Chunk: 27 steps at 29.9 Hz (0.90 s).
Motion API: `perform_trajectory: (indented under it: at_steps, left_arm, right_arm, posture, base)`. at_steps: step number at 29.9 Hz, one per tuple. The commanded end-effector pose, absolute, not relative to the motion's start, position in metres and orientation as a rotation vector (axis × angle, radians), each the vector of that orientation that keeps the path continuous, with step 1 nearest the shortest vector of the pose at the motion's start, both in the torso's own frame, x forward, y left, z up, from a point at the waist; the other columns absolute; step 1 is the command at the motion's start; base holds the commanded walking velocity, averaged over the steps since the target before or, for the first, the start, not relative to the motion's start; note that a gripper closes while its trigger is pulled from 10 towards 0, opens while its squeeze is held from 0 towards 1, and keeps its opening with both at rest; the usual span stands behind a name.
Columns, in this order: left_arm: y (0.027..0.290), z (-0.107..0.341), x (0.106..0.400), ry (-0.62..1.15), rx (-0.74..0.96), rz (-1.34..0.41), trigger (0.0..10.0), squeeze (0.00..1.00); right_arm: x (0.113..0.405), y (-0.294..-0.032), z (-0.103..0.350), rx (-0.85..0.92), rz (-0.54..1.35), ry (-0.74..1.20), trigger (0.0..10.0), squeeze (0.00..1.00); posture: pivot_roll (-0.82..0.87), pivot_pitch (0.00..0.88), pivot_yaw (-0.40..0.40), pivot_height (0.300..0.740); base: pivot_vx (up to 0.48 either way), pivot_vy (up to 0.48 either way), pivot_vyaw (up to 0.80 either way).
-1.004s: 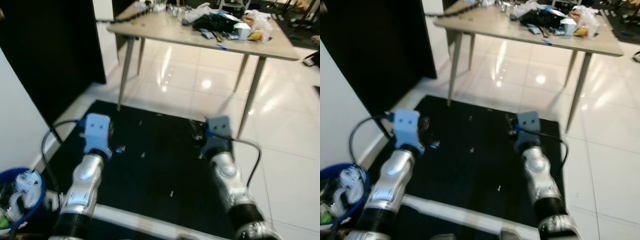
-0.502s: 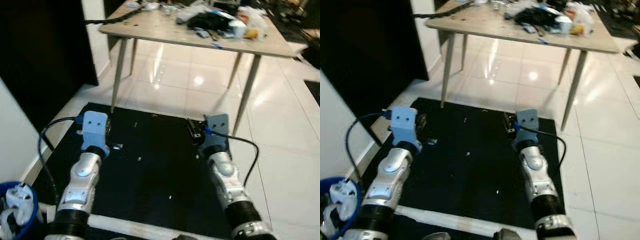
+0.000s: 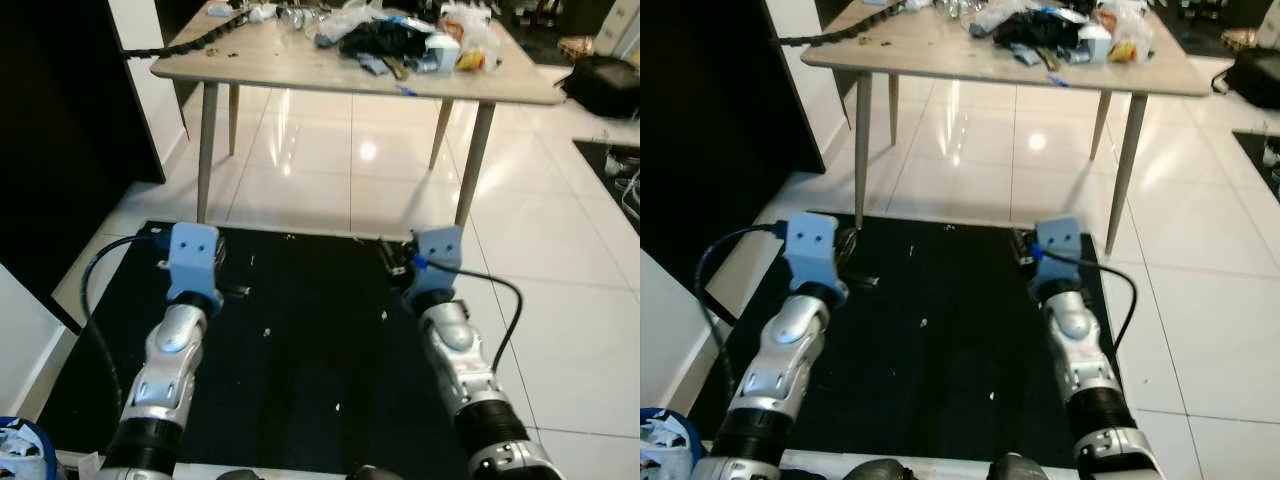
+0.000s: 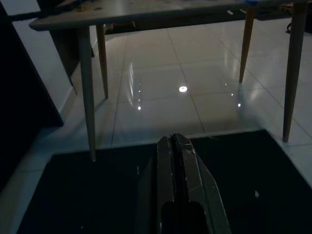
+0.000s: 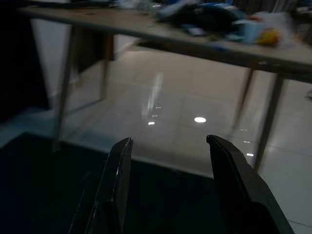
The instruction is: Picking trash to rubbish bin
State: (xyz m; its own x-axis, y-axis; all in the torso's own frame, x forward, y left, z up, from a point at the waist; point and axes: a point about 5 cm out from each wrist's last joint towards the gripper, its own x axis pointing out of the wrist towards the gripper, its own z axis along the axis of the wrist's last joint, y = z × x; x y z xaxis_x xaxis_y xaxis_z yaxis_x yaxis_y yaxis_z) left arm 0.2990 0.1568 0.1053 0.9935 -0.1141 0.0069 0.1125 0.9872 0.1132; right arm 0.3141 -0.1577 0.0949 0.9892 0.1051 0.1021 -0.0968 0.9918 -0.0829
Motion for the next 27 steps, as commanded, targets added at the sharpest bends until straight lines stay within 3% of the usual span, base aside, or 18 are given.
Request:
perform_trajectory:
  at_steps: [1, 17, 27]
  left_arm:
    - [0.1597, 0.1031, 0.2979, -0.002, 0.123, -0.108, 10.0, 0.0]
    - [0.1597, 0.1033, 0.2983, -0.001, 0.124, -0.11, 10.0, 0.0]
    - [0.1591, 0.1029, 0.2983, 0.001, 0.124, -0.111, 10.0, 0.0]
  right_arm:
    - [0.3142, -0.1552, 0.0949, -0.067, 0.102, -0.105, 10.0, 0.0]
    - [0.3137, -0.1546, 0.0941, -0.064, 0.098, -0.1, 10.0, 0.0]
    - [0.3135, -0.1555, 0.0938, -0.069, 0.099, -0.1, 10.0, 0.0]
  posture:
    - [0.04, 0.007, -0.038, 0.74]
    - [0.04, 0.013, -0.035, 0.74]
    - [0.04, 0.012, -0.036, 0.74]
  base:
    - [0.266, 0.0, 0.0]
    - [0.269, 0.0, 0.0]
    - [0.269, 0.0, -0.24]
